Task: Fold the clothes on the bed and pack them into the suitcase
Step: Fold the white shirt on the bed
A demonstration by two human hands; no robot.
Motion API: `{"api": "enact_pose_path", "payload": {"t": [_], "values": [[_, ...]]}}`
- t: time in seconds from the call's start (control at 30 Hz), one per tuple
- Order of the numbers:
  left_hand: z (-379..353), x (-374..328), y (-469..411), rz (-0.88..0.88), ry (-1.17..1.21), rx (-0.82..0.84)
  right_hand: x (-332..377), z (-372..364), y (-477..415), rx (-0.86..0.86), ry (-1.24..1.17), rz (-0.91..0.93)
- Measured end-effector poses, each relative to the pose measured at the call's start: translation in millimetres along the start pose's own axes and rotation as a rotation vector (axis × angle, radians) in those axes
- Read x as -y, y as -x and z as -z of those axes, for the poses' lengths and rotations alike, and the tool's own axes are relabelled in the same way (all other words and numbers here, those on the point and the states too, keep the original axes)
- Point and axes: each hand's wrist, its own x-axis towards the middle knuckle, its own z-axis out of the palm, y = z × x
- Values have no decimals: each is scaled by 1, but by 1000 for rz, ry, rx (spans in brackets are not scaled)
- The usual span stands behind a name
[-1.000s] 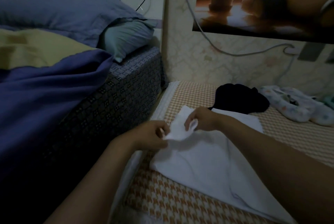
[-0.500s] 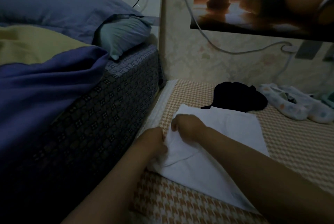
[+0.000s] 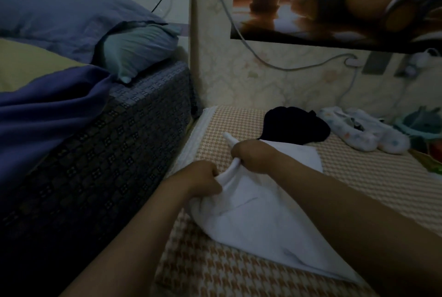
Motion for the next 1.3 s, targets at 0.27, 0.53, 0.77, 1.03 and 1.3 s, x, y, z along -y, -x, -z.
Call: {"api": "enact_pose_path", "payload": {"t": [0.27, 0.53, 0.77, 1.03, 1.3], "values": [[-36, -119, 6, -260, -47, 38, -79, 7, 118, -284, -98, -310], [-93, -165, 2, -369, 489, 430, -134, -66, 185, -323, -121, -402], [-102, -90, -29, -576, -70, -235, -93, -59, 170, -289, -330, -473], [-124, -85, -15, -383, -422, 244, -96, -51, 180, -231, -453, -475], [-89, -113, -49, -342, -182, 149, -106, -31, 160, -388, -382, -561]]}}
